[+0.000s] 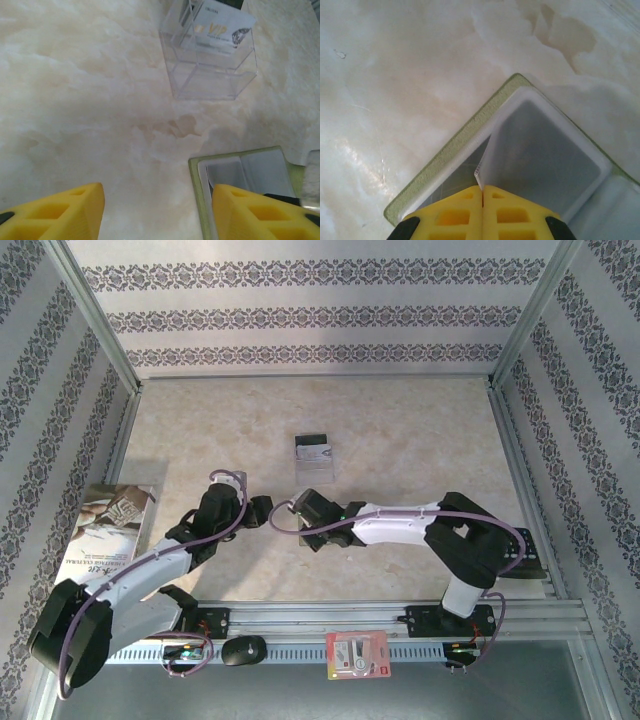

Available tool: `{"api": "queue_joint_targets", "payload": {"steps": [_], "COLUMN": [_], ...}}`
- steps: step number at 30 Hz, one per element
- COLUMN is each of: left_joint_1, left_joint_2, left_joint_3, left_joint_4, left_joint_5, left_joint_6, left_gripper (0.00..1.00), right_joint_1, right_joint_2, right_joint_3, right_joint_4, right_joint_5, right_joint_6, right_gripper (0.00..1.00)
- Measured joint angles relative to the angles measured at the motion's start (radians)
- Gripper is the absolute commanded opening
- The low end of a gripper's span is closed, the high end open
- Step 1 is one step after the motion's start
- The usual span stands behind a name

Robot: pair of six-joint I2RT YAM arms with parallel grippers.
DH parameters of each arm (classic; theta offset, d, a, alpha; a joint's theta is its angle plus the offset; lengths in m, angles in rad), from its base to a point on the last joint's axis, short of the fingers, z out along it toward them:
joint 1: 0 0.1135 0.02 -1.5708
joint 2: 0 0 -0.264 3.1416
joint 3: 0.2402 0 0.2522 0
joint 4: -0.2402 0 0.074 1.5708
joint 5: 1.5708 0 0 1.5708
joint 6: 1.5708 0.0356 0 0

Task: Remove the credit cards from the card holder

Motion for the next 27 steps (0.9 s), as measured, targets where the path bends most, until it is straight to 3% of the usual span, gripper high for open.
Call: {"api": "queue_joint_targets", "payload": {"steps": [6, 13, 21, 27], "left_joint_1": [-0.049, -0.140, -0.203, -0.228], "left_joint_2": [0.108, 0.270, 0.420, 0.441], "left_joint_3": [0.000, 0.038, 0.114, 0.143], "left_joint_4": [0.071, 0.162, 0.220, 0.206], "left_joint_5": [0.033, 0.058, 0.070, 0.064], "left_joint_6": [-0.005, -0.023, -0.028, -0.015], "left_gripper": [0.52, 0.34, 0.19, 0.21], "right_joint_1": [-0.065, -0.137, -0.139, -0.148], "right_joint_2": [-0.113, -0.143, -0.175, -0.211], "right_joint_3": [-0.126, -0.235, -0.305, -0.340], "right_joint_4": [0.158, 0.319, 0.406, 0.429], "right_joint_5": [-0.113, -0.253, -0.297, -0.301], "right_joint_6": [0.069, 0.183, 0.255, 0.286], "right_gripper": [0.00, 0.00, 0.00, 0.00]}}
